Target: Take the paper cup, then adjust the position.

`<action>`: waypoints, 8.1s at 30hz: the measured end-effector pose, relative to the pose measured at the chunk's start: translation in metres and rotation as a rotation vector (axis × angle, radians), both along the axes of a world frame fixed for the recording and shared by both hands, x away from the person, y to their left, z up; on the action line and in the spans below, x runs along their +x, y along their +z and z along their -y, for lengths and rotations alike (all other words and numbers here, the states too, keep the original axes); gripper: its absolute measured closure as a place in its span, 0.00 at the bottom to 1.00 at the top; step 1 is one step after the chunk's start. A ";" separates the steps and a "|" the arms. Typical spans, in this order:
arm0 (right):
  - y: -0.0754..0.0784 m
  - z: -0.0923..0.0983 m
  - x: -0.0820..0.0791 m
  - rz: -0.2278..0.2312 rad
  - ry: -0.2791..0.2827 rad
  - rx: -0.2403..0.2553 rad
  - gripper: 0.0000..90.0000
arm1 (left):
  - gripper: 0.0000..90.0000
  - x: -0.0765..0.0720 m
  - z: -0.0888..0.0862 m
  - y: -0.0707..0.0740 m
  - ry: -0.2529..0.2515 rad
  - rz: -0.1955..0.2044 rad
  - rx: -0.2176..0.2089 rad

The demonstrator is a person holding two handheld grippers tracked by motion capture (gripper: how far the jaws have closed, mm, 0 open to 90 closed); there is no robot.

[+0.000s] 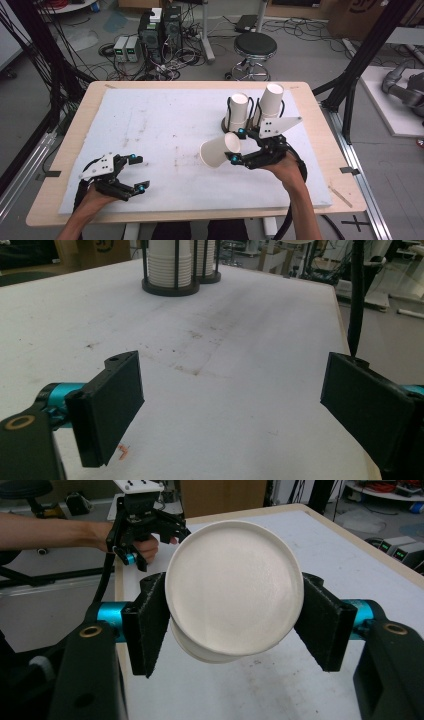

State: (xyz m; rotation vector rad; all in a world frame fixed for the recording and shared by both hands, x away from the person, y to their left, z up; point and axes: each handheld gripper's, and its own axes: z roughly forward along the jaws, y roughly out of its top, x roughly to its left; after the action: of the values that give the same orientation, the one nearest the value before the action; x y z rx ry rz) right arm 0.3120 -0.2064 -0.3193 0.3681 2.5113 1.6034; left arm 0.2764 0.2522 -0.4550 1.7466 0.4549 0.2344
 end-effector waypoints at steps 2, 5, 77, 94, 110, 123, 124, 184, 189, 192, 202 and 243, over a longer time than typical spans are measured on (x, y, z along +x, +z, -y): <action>-0.001 -0.001 0.000 -0.015 0.001 0.004 0.39 | 0.11 -0.001 0.000 0.000 -0.001 0.007 0.004; -0.004 -0.003 0.002 -0.014 0.010 0.002 0.39 | 0.11 -0.001 0.000 0.000 -0.001 0.007 0.003; -0.009 -0.034 0.001 -0.048 0.127 0.062 0.39 | 0.11 0.041 0.141 0.110 -0.356 -0.013 0.042; -0.008 -0.034 0.000 -0.047 0.150 0.087 0.39 | 0.11 0.041 0.153 0.095 -0.387 -0.053 0.099; -0.007 -0.036 -0.002 -0.047 0.171 0.089 0.40 | 0.27 0.041 0.152 0.094 -0.412 -0.040 0.128; -0.006 -0.031 -0.002 -0.052 0.167 0.185 0.18 | 0.29 0.040 0.149 0.096 -0.401 -0.038 0.153; -0.005 -0.028 -0.002 -0.058 0.159 0.196 0.18 | 0.29 0.040 0.148 0.096 -0.400 -0.038 0.149; 0.011 -0.091 0.000 -0.040 0.258 -0.708 0.18 | 0.29 0.026 0.161 0.127 -0.368 -0.173 0.890; 0.009 -0.099 0.000 -0.037 0.276 -0.751 0.19 | 0.29 0.026 0.167 0.128 -0.372 -0.176 0.913; 0.008 -0.101 0.000 -0.035 0.277 -0.769 0.19 | 0.29 0.026 0.169 0.127 -0.372 -0.177 0.924; 0.007 -0.112 -0.004 -0.027 0.308 -0.757 0.19 | 0.29 0.025 0.175 0.127 -0.384 -0.176 0.920; 0.007 -0.110 -0.007 -0.006 0.333 -0.706 0.39 | 0.12 0.036 0.150 0.139 -0.404 -0.171 0.611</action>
State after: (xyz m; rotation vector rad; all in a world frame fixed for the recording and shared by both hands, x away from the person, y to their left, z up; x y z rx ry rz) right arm 0.3052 -0.0959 -0.3128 -0.1387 3.0299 0.6731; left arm 0.3128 0.1021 -0.3157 2.4249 0.1425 -0.0798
